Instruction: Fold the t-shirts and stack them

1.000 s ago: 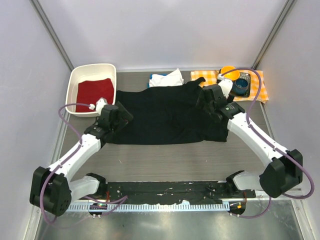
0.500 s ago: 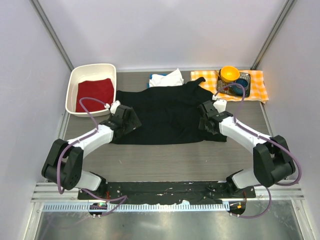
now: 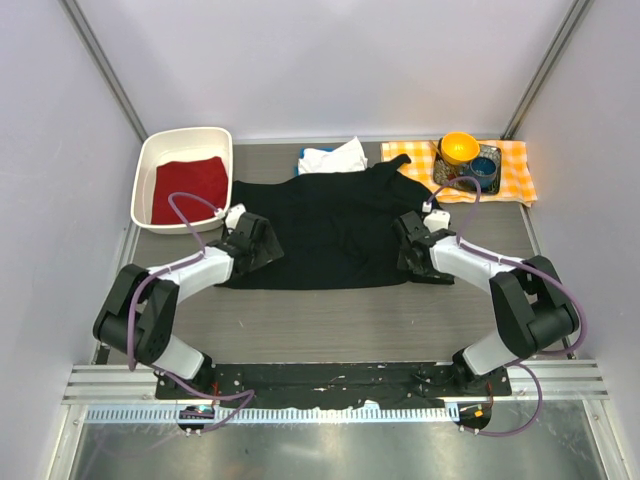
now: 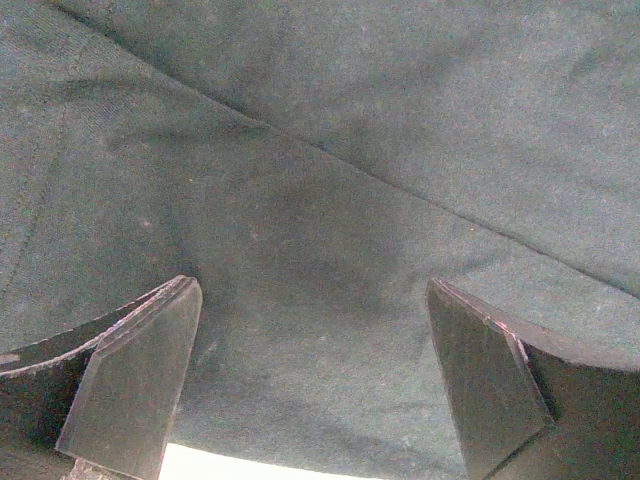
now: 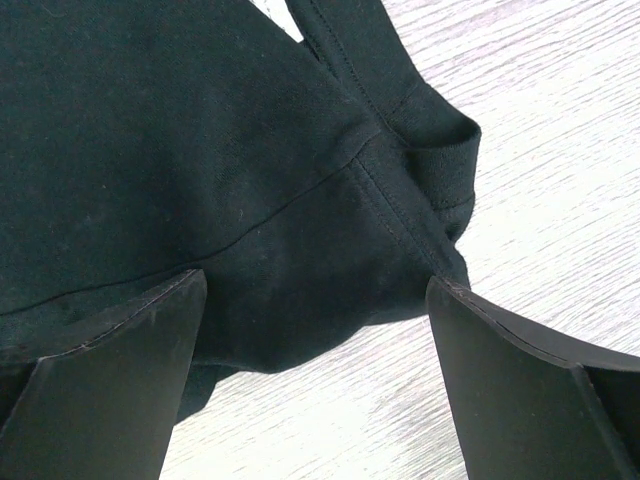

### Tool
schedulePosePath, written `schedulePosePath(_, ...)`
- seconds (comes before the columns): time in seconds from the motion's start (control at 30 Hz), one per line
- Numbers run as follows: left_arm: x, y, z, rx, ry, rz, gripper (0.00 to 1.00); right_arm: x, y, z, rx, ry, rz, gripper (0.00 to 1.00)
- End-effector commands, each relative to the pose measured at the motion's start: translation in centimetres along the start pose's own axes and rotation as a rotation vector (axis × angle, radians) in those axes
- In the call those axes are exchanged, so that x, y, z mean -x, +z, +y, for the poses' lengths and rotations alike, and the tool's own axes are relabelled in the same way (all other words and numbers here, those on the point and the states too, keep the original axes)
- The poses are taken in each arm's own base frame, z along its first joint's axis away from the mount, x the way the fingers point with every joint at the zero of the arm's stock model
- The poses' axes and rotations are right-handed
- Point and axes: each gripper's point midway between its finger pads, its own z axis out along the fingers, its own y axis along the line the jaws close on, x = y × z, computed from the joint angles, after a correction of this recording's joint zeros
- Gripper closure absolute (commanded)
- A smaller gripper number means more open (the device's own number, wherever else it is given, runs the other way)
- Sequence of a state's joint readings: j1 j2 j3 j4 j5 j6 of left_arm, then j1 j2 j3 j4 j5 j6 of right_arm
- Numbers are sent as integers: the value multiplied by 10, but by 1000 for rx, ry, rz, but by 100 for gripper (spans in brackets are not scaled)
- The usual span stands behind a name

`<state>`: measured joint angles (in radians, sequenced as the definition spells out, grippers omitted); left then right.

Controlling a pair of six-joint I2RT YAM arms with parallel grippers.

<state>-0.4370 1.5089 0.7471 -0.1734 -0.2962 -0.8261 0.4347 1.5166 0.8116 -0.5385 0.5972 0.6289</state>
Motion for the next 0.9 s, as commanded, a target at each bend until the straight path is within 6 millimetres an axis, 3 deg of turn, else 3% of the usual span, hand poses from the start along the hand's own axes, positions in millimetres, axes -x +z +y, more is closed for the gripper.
schedulePosePath(0.0, -12, -8, 21, 71, 21, 18, 0, -5, -2, -9, -27, 32, 0, 2)
schedulePosePath(0.23, -31, -28, 39, 132, 45, 62, 0, -24, -16, -22, -46, 70, 64, 3)
schedulePosePath(0.37, -39, -43, 49, 149, 32, 70, 0, -34, -34, -40, -119, 60, 80, 3)
schedulePosePath(0.43, -49, -50, 55, 156, 35, 84, 0, -40, -43, -39, -125, 92, 76, 3)
schedulePosePath(0.67, -60, -74, 61, 131, -18, 70, 0, -85, -66, -41, -179, -2, 162, 3)
schedulePosePath(0.73, -55, -81, 55, 96, -30, 43, 0, -78, -74, -39, -158, -2, 111, 3)
schedulePosePath(0.83, -30, -98, 32, 16, -30, -9, 0, -48, -95, -27, -84, 15, 10, 3)
schedulePosePath(0.87, -25, -104, 28, 5, -21, -14, 0, -29, -110, -19, -25, 31, -31, 3)
